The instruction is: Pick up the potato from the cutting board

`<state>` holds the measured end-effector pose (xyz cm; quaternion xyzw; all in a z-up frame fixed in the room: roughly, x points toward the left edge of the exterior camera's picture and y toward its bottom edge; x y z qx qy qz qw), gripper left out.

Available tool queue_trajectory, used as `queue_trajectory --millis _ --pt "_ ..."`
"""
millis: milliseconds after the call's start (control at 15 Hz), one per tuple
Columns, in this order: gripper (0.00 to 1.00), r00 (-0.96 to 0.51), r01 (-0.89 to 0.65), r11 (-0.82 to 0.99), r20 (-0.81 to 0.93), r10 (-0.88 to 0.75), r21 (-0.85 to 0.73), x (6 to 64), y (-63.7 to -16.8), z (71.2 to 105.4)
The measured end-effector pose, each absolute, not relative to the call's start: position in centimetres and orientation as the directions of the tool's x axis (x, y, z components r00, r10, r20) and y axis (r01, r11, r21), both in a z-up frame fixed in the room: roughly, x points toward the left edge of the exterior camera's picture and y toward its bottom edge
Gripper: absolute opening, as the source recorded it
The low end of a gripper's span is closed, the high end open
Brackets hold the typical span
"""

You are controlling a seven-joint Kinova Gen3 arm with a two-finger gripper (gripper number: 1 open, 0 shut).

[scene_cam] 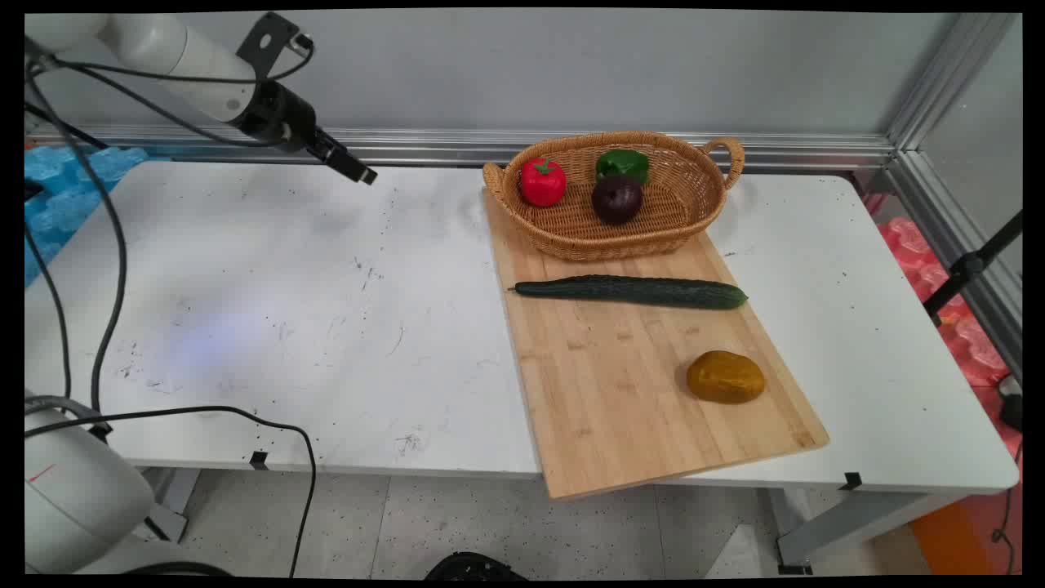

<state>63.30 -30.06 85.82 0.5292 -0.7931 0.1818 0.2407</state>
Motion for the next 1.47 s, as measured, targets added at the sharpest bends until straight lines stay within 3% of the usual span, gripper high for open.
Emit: queue_trajectory --millis 867,1467 --pt "1.0 -0.698 -0.561 0.827 0.557 -0.45 -0.035 57.1 -25.6 87.0" --pt "1.0 -0.781 -0.287 0.957 0.588 -0.213 -0.034 50.3 -24.9 87.0"
